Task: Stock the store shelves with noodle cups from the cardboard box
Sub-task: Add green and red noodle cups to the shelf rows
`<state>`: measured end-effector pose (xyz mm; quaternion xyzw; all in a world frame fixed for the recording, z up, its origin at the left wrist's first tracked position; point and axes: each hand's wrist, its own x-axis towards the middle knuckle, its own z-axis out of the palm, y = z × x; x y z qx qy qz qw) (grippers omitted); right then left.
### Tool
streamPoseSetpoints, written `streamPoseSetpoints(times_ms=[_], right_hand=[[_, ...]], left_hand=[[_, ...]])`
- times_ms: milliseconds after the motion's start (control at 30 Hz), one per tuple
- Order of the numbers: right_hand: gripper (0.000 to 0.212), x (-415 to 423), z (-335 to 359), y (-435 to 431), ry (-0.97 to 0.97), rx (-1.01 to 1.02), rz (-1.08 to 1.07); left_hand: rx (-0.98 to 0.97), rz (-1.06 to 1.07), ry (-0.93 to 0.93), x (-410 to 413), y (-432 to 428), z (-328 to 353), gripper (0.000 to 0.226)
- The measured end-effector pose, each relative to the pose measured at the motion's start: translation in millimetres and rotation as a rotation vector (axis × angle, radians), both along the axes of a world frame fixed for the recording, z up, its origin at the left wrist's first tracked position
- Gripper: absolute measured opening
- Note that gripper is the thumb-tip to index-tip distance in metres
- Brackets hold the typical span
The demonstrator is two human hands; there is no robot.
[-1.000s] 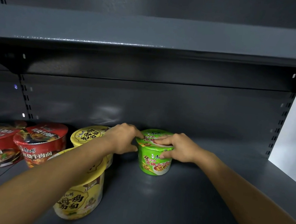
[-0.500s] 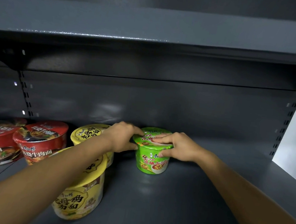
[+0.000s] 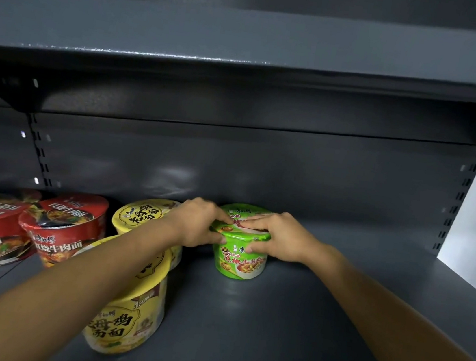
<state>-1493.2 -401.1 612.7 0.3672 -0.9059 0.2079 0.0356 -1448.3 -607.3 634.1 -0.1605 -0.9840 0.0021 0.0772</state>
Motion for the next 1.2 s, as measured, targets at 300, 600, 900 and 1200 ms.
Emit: streamPoseSetpoints(times_ms=[300,600,900,1200], right_hand=[[0.059,1,4,5,-0.014,0.046,0.005],[0.054,-2,5,7,-0.076,0.019,0.019],[0.055,2,7,6,-0.050,0.027,0.005],[0.056,2,8,6,-0.055,0.046,-0.007]], left_hand=[[0.009,0.028,-0.006,-2,3,-2,0.053],[0.022,0.005,-0.012,-2,5,-1,0.050],[-0.010,0.001,-0.030,-2,8,2,0.049],[-0.022,-0.017,-0.026,-2,10,1,0.051]])
